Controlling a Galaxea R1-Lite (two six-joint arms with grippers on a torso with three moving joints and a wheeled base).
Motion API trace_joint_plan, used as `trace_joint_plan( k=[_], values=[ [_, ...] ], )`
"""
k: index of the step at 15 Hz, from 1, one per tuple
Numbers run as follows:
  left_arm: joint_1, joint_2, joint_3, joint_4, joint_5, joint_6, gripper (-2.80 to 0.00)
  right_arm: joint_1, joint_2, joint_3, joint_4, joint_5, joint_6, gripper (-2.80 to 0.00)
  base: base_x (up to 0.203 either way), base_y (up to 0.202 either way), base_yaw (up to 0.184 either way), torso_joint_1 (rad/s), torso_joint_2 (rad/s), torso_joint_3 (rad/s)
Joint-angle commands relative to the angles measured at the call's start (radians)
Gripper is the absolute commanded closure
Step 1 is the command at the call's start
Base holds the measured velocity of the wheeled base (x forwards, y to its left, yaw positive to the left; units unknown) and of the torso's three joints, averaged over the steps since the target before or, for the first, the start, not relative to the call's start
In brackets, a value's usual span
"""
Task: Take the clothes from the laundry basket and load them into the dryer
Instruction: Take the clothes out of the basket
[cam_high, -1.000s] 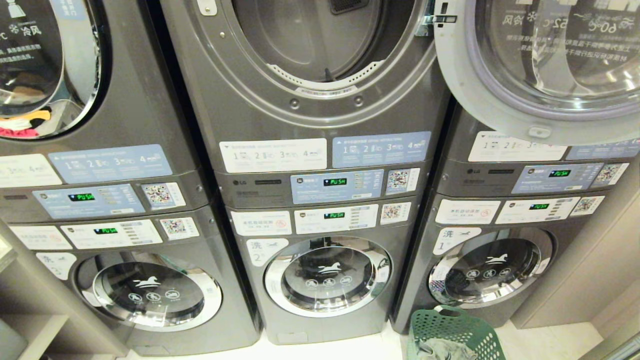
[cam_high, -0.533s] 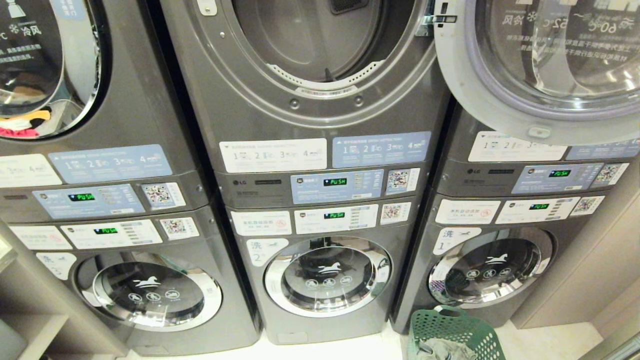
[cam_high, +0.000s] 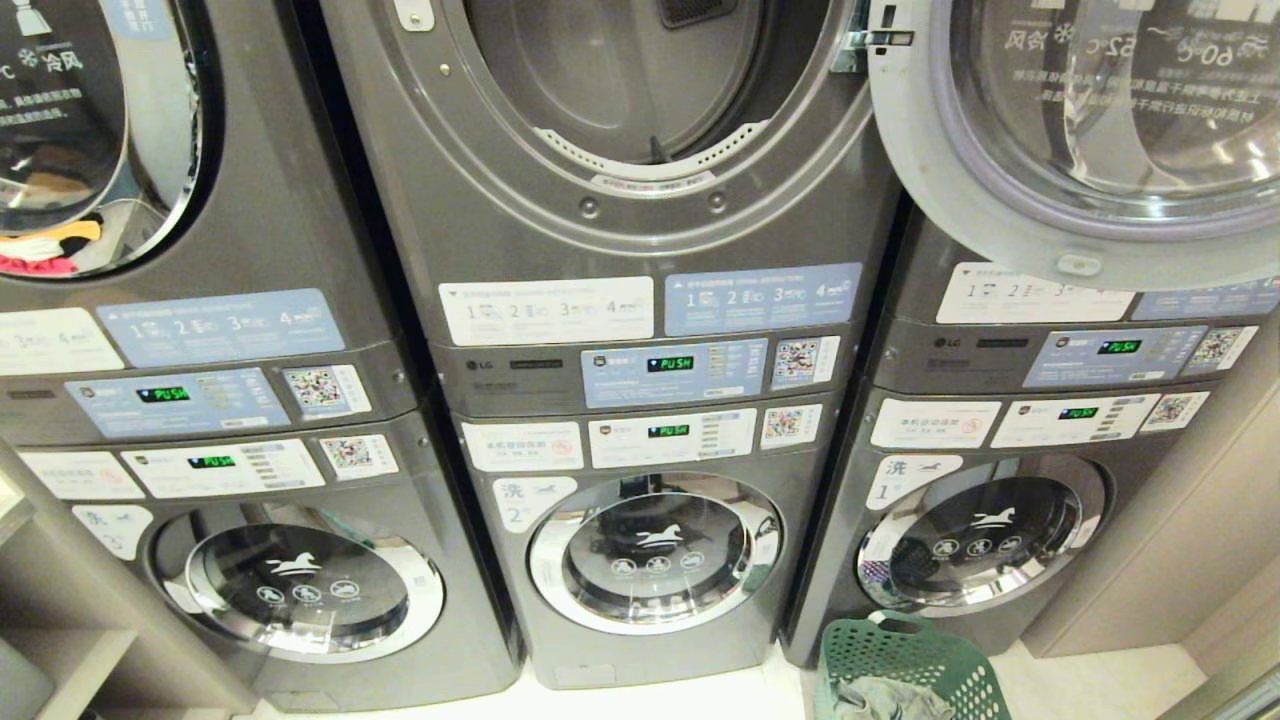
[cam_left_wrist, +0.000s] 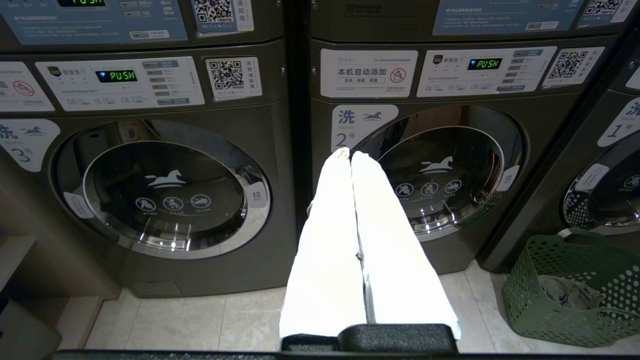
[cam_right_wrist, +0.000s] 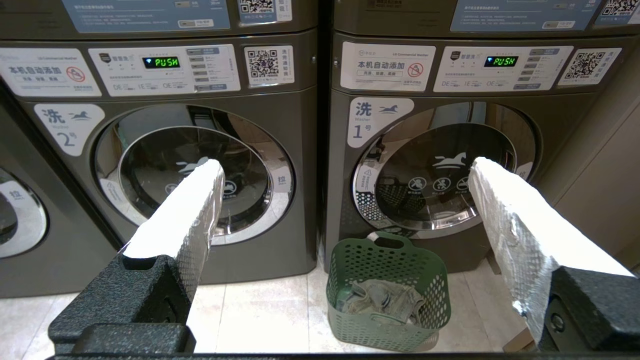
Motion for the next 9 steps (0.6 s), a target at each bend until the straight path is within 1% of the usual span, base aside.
trace_joint_plan(
  k=[1, 9],
  values=[
    [0.000, 0.000, 0.001, 0.000, 0.000, 0.000, 0.00, 0.000, 0.001, 0.000, 0.000, 0.000, 0.000, -2.80, 0.000, 0.000, 0.000, 0.000, 0.00, 0.000],
    [0.000, 0.000, 0.002, 0.000, 0.000, 0.000, 0.00, 0.000, 0.001, 0.000, 0.000, 0.000, 0.000, -2.80, 0.000, 0.000, 0.000, 0.000, 0.00, 0.000]
  ],
)
